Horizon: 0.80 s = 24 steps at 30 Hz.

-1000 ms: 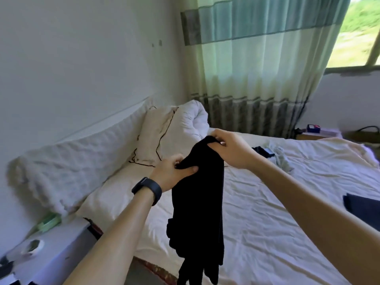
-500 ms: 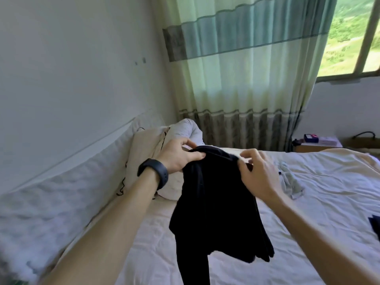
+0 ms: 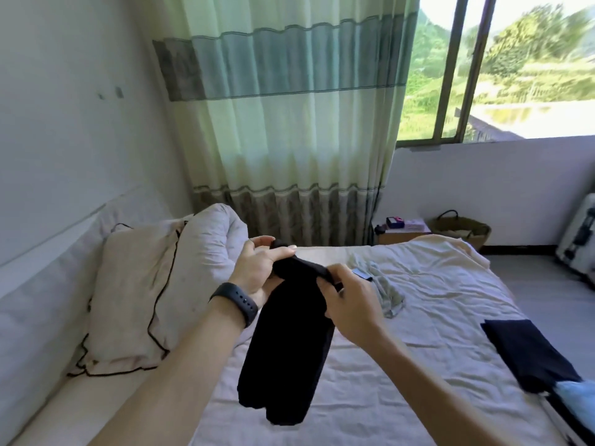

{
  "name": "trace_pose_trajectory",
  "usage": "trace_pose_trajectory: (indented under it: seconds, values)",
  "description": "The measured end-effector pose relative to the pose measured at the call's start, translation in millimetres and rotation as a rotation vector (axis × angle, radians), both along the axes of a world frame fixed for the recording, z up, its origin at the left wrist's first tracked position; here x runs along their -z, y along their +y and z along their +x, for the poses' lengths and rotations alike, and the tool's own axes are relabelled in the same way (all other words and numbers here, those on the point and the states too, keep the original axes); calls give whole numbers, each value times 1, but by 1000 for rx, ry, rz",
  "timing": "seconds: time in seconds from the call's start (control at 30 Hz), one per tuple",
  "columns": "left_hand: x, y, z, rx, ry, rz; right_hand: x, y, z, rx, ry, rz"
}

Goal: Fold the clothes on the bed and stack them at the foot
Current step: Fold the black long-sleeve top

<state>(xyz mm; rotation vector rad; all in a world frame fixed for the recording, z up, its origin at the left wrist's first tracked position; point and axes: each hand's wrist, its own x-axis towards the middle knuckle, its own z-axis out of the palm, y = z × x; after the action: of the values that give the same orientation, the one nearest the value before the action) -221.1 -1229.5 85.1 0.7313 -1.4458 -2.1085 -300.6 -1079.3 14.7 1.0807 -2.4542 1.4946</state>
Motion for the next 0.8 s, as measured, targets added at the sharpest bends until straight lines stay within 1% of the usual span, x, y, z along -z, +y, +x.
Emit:
trace_pose_trajectory:
  seconds: [0.07, 0.13, 0.17, 0.2, 0.23, 0.27, 0.3, 0.33, 0.37, 0.43, 0.47, 0.57, 0.67, 0.73, 0.8]
  values:
    - [0, -26, 9, 70, 34, -6, -16, -3, -17, 44, -31, -36]
    - [-2, -52, 20, 232, 43, -36, -35, -7, -34, 97, 42, -21]
    - [-4, -64, 25, 335, 11, -102, -43, -10, -40, 119, 83, -2]
    - [-6, -74, 29, 437, -60, -231, -52, -15, -46, 143, 118, 16]
    - [-8, -82, 30, 520, -165, -431, -59, -21, -50, 169, 154, 43]
    - [-11, -88, 29, 564, -284, -669, -65, -27, -52, 195, 195, 85]
    - [-14, -93, 26, 547, -385, -900, -69, -33, -54, 212, 235, 135]
    - [-18, -98, 22, 477, -448, -1091, -73, -39, -54, 222, 270, 187]
    - [-24, -103, 18, 386, -474, -1233, -75, -43, -55, 229, 298, 238]
    - [-35, -115, 11, 227, -466, -1419, -77, -43, -60, 256, 352, 330]
    - [-42, -123, 8, 168, -467, -1481, -78, -39, -63, 284, 374, 376]
    - [-64, -144, 4, 60, -528, -1541, -83, -16, -74, 385, 382, 515]
    - [-80, -154, 3, 30, -637, -1533, -92, 0, -81, 407, 253, 570]
    - [-86, -156, 1, 19, -682, -1485, -103, 3, -83, 345, 109, 507]
    - [-86, -154, -2, 85, -641, -1311, -116, 4, -83, 290, 49, 387]
